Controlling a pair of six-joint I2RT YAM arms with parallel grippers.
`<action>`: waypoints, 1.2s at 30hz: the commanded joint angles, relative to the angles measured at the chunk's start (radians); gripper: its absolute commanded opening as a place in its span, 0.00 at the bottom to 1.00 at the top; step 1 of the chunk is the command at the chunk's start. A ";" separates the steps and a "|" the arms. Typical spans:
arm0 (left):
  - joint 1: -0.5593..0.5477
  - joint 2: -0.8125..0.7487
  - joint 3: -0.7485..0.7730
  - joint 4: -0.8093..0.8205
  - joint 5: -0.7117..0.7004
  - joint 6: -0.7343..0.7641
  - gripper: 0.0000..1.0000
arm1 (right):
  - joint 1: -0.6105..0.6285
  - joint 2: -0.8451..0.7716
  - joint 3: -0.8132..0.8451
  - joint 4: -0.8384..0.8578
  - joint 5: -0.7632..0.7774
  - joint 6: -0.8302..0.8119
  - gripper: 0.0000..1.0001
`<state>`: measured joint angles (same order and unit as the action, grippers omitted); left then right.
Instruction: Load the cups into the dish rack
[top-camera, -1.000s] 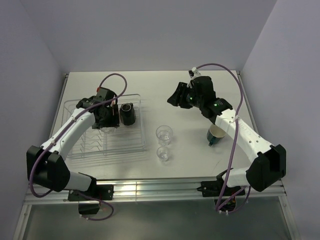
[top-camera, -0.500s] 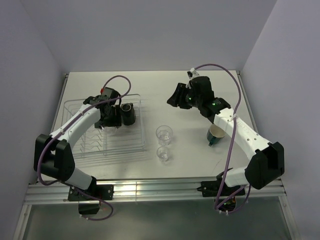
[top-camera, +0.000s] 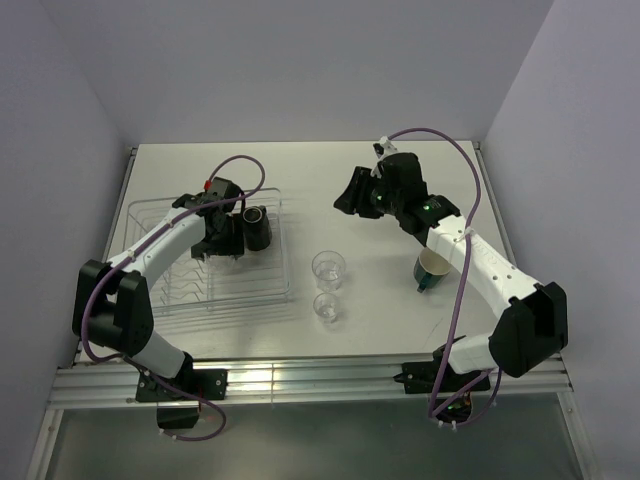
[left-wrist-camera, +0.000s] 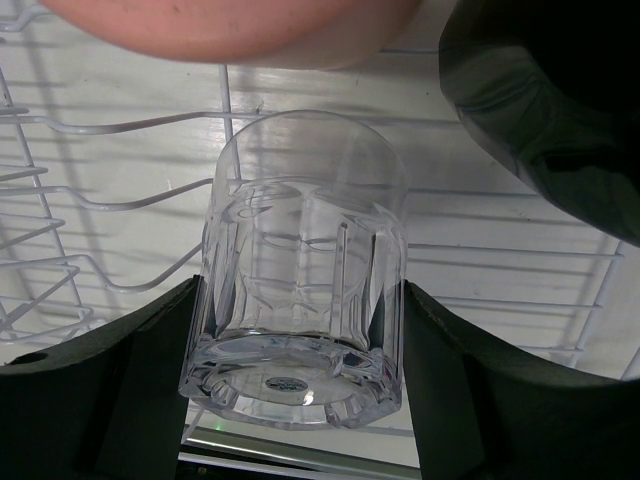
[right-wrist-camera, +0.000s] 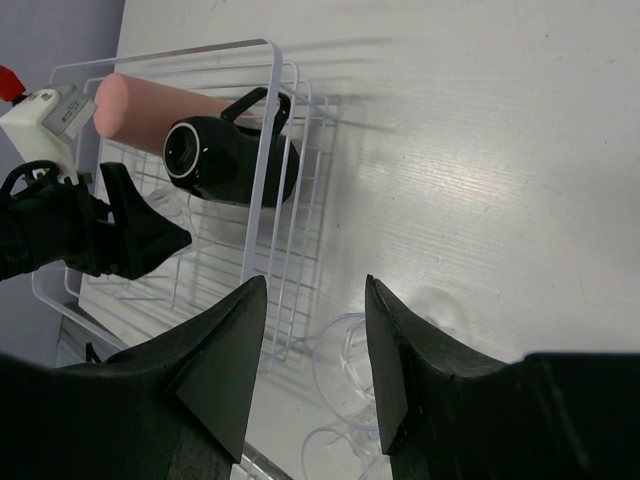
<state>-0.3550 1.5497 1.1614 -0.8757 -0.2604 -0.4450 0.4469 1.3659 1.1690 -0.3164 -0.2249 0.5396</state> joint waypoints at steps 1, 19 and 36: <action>0.005 0.007 -0.005 0.046 -0.031 0.009 0.37 | -0.005 0.009 0.031 0.008 0.009 -0.020 0.52; 0.013 0.024 -0.002 0.076 -0.056 0.005 0.70 | -0.004 0.030 0.047 -0.003 0.002 -0.026 0.51; 0.013 -0.042 0.030 0.073 -0.056 -0.003 0.89 | -0.002 0.013 0.032 -0.009 0.007 -0.029 0.51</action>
<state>-0.3454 1.5639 1.1614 -0.8219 -0.3050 -0.4465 0.4469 1.3945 1.1717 -0.3267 -0.2260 0.5285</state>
